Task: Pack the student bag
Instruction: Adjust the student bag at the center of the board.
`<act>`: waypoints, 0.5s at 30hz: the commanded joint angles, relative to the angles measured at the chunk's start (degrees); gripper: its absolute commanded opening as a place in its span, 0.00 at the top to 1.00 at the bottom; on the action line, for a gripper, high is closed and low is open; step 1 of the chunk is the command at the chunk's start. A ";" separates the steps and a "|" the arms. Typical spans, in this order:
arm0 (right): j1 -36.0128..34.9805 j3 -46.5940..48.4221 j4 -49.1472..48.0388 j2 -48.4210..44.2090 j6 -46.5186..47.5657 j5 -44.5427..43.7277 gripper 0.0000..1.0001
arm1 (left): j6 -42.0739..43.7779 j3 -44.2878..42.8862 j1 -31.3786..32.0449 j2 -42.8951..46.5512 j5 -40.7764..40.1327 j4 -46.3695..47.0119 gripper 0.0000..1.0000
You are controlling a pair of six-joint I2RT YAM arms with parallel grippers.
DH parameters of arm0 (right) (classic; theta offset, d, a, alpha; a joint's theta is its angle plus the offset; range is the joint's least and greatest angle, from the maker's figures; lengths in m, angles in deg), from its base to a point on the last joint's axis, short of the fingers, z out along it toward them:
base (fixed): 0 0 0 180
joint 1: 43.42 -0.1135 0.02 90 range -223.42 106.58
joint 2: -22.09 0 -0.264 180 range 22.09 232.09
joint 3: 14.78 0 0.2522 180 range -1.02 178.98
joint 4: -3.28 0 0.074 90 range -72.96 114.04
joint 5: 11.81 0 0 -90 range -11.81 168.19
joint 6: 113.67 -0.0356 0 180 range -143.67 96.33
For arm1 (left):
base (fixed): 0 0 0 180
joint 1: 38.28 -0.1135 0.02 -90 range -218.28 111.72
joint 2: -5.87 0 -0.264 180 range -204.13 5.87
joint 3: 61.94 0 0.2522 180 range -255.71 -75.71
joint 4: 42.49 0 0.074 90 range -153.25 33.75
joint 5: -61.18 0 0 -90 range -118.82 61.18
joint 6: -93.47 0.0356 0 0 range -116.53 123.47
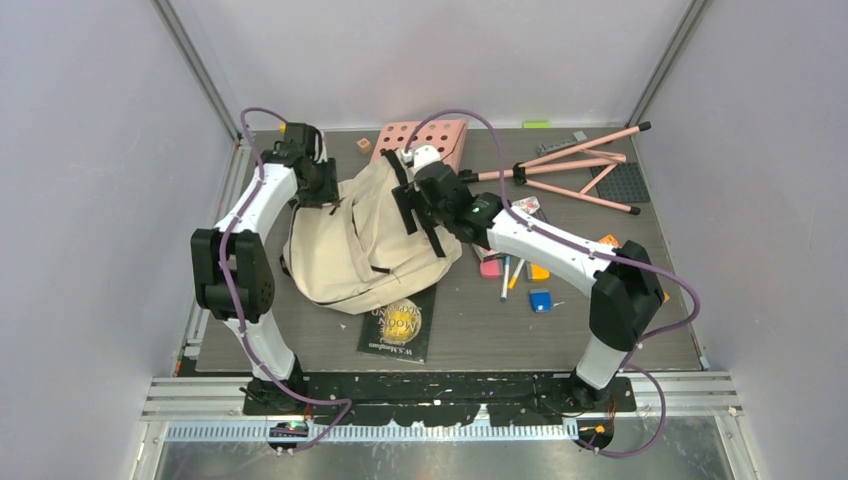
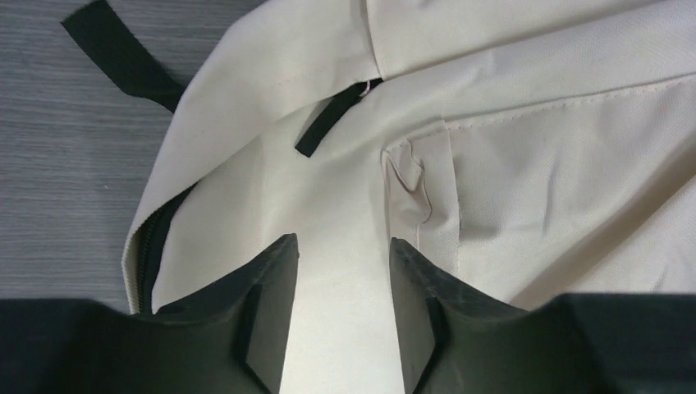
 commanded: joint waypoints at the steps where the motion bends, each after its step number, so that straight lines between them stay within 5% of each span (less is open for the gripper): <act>1: -4.42 2.02 5.18 2.25 1.73 -8.41 0.17 | -0.44 -0.61 0.18 0.35 2.62 -1.62 0.47; 5: -5.78 -0.65 7.00 1.30 0.47 -14.38 0.16 | 0.17 -1.56 0.17 0.52 0.68 -3.69 0.33; 11: -6.30 -9.30 5.35 -7.64 -1.91 -14.31 0.12 | 3.93 0.88 0.01 4.96 -18.62 -2.71 0.13; 15: -6.28 -10.65 7.16 -9.67 -2.84 -14.01 0.11 | 5.52 1.47 -0.52 3.49 -26.03 -4.50 0.10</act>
